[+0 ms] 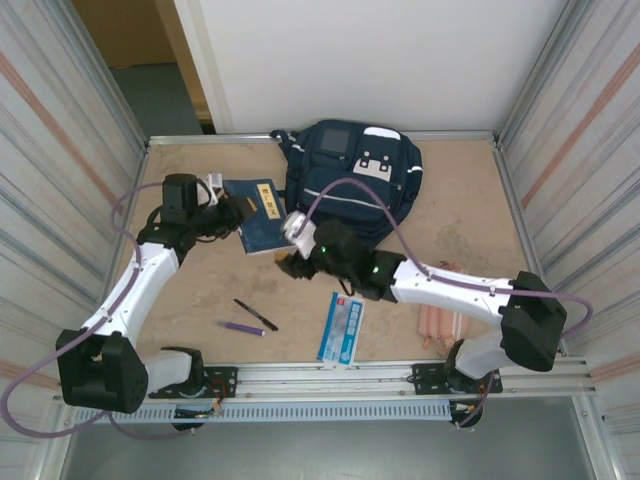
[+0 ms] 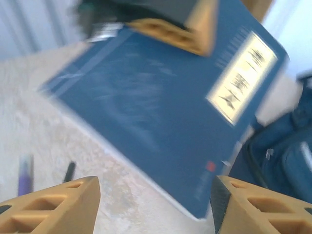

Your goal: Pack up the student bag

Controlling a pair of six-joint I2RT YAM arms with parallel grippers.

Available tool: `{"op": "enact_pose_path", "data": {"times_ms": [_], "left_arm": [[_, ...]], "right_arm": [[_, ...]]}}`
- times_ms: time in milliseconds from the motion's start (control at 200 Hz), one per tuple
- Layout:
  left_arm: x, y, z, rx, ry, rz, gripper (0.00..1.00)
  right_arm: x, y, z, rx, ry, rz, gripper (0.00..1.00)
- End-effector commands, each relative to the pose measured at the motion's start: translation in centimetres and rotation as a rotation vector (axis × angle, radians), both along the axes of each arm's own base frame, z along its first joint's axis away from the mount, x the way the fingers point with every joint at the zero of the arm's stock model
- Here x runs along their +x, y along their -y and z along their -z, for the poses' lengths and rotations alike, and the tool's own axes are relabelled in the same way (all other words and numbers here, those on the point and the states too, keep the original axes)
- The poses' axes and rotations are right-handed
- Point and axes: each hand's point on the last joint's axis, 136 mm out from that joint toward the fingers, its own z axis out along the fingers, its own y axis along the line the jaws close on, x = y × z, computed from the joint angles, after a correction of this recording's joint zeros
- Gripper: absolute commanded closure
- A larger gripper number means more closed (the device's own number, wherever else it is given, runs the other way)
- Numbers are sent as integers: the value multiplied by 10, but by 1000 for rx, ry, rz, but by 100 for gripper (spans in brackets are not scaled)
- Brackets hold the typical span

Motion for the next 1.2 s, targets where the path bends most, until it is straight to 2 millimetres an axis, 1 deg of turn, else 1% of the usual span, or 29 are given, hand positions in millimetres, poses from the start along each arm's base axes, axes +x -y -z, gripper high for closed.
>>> {"op": "enact_pose_path", "data": {"times_ms": [0, 35, 80, 135, 220, 286, 351, 391, 496, 556, 636, 712, 737, 782, 867, 947, 967, 982, 1002, 1097, 1118, 1193], "left_arm": [[-11, 12, -3, -76, -72, 40, 98], [-14, 14, -2, -84, -85, 49, 99], [-16, 16, 1, -90, -100, 48, 99], [-19, 18, 4, -93, -116, 47, 100], [-25, 22, 6, -106, -149, 67, 100], [-31, 25, 9, -109, -172, 83, 100], [-35, 23, 20, -94, -200, 71, 100], [-36, 20, 26, -87, -213, 62, 100], [-35, 17, 38, -94, -250, 54, 100], [-32, 16, 42, -103, -255, 40, 100], [-29, 18, 43, -130, -256, 25, 100], [-28, 19, 42, -127, -259, 36, 100], [-29, 19, 41, -122, -260, 39, 100], [-29, 18, 42, -118, -262, 36, 100], [-29, 16, 47, -117, -268, 19, 100], [-30, 16, 51, -108, -280, 24, 100], [-30, 15, 51, -105, -282, 24, 100], [-30, 15, 52, -104, -285, 24, 100], [-30, 15, 53, -103, -288, 23, 100], [-29, 15, 57, -116, -288, 8, 100], [-29, 15, 58, -118, -292, 8, 100], [-30, 17, 57, -119, -300, 27, 100]], "right_arm": [[-10, 2, 23, -294, 343, -130, 38], [-17, -3, 28, -318, 394, -168, 38], [-18, -9, 28, -329, 454, -171, 37], [-12, -11, 23, -315, 480, -117, 37], [0, -11, 22, -287, 479, -48, 36], [9, -11, 18, -280, 526, 0, 36], [12, -8, 12, -265, 573, 39, 36], [9, -7, 8, -236, 584, 38, 36], [-13, -5, 12, -149, 523, -73, 36], [-24, -4, 15, -140, 494, -138, 36], [-29, -1, 18, -147, 463, -170, 36], [-33, -2, 21, -108, 430, -208, 36], [-35, -3, 20, -94, 423, -225, 33], [-39, -7, 20, -79, 420, -250, 32], [-42, -10, 18, -51, 439, -267, 31], [-52, -10, 9, 46, 424, -325, 31], [-53, -10, 8, 62, 411, -332, 31], [-53, -10, 6, 72, 404, -335, 27], [-52, -10, 6, 71, 398, -335, 26], [-50, -9, 13, 9, 418, -336, 25], [-48, -9, 10, 14, 427, -326, 25], [-40, -5, 12, 33, 419, -287, 25]]}}
